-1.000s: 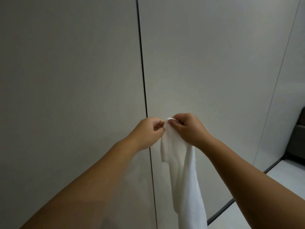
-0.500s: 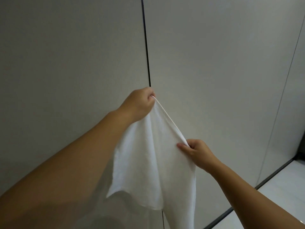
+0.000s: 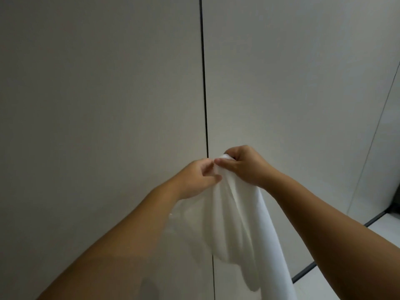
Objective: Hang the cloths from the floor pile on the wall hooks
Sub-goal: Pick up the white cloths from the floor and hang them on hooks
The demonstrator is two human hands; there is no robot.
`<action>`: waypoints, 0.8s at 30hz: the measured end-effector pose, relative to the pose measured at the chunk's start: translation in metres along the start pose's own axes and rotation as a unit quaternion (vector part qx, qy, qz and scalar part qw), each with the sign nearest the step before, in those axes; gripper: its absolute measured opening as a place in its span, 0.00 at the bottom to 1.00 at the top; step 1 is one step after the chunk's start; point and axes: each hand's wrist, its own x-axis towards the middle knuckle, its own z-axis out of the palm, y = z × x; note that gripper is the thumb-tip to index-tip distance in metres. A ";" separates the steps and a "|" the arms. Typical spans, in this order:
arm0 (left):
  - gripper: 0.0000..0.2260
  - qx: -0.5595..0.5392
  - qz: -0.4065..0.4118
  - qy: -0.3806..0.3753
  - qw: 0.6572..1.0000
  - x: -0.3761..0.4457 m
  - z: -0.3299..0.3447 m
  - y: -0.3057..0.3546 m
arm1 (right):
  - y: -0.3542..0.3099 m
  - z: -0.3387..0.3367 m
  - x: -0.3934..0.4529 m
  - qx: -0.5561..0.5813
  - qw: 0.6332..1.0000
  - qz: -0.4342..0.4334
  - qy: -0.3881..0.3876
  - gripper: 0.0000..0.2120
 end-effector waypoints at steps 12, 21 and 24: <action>0.05 0.034 0.043 0.215 0.975 0.017 -0.036 0.016 | 0.064 0.005 -0.026 0.083 0.985 0.142 -0.045 0.11; 0.13 0.013 -0.067 0.023 0.997 -0.003 -0.035 -0.019 | 0.009 0.011 0.017 0.077 0.995 0.066 0.006 0.10; 0.18 -0.054 -0.073 0.007 0.996 -0.005 -0.030 -0.022 | -0.011 0.021 0.031 0.011 0.999 0.045 -0.017 0.09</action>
